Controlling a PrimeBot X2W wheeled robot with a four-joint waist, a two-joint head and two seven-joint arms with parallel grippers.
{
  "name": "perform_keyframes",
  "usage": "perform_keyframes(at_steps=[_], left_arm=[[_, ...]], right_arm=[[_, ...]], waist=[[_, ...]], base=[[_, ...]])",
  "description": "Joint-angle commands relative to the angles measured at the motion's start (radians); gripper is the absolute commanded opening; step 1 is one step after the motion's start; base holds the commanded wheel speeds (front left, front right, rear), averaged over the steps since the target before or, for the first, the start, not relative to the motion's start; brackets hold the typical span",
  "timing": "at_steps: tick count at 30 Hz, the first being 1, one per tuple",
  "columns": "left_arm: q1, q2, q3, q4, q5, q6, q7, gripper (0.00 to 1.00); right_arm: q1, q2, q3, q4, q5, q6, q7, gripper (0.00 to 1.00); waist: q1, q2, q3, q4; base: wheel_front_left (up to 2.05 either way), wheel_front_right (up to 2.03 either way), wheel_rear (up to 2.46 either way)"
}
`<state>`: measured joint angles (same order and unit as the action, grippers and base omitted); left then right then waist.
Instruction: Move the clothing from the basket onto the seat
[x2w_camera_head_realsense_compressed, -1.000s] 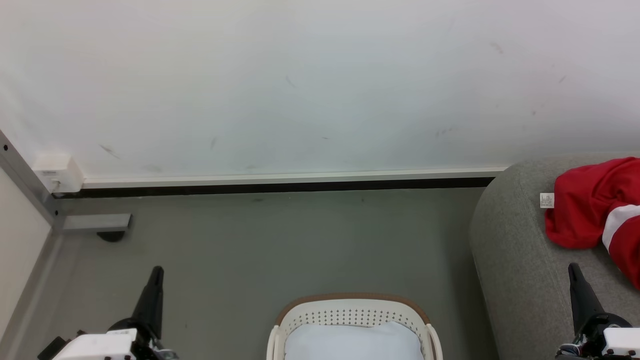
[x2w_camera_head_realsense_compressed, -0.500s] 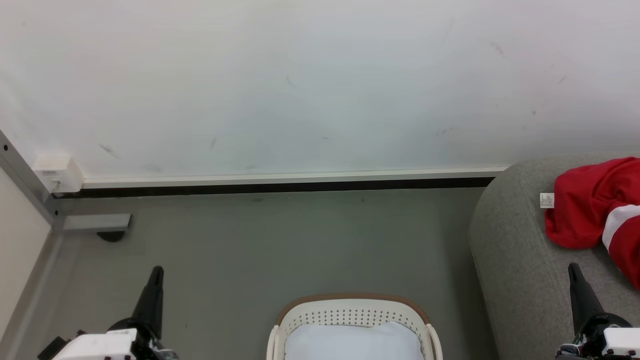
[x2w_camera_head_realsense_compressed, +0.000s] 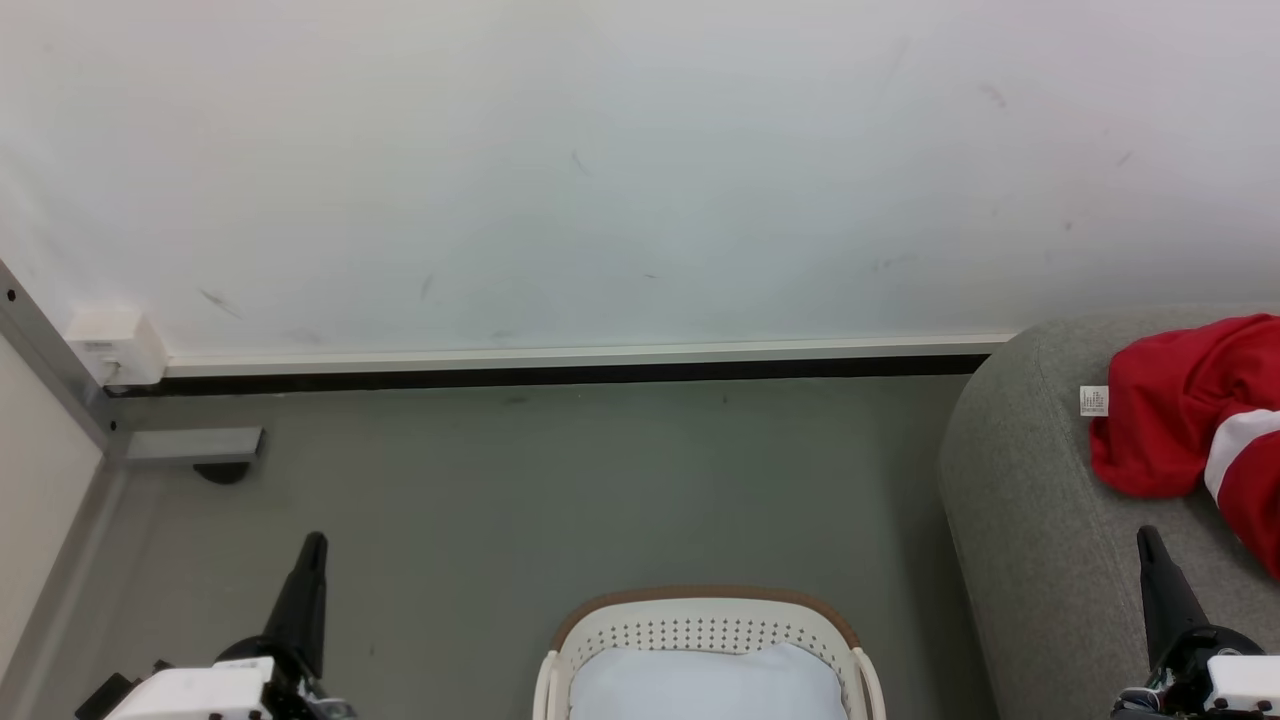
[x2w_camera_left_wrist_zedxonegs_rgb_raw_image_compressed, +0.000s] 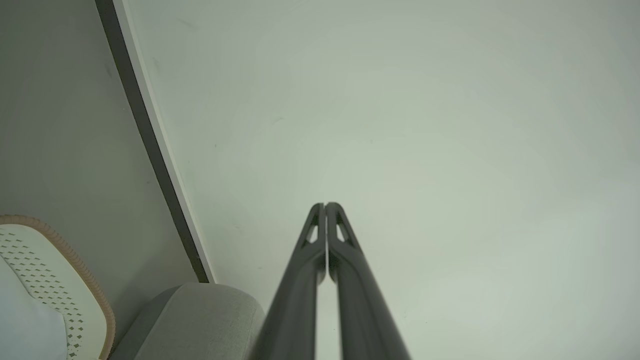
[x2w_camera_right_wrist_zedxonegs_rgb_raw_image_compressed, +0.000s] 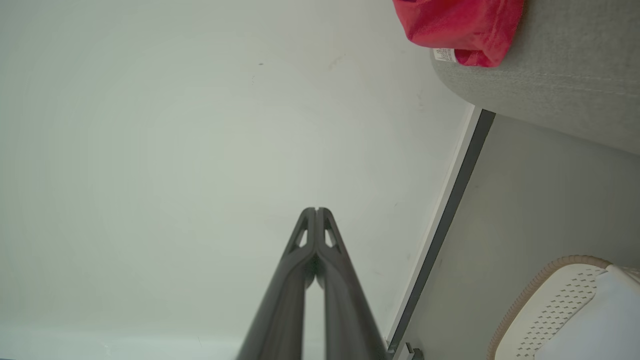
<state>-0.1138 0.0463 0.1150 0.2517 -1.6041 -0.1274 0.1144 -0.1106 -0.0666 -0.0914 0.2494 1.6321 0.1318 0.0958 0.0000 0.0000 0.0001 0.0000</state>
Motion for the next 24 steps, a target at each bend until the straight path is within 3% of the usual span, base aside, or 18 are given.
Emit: perform_keyframes(at_steps=[1, 24], left_arm=[[-0.007, 0.007, 0.003, 0.001, -0.014, -0.006, 0.005, 0.0], [-0.007, 0.007, 0.003, 0.001, -0.014, -0.006, 0.005, 0.0]], right_arm=[[-0.007, -0.001, -0.003, 0.002, 0.0, -0.002, 0.003, 0.0], [-0.008, 0.001, -0.005, 0.002, -0.003, -0.002, 0.004, 0.0]], waist=[[0.0, 0.0, 0.0, 0.0], [0.0, 0.0, 0.0, 0.0]], base=[[0.0, 0.0, 0.0], [0.0, 0.0, 0.0]])
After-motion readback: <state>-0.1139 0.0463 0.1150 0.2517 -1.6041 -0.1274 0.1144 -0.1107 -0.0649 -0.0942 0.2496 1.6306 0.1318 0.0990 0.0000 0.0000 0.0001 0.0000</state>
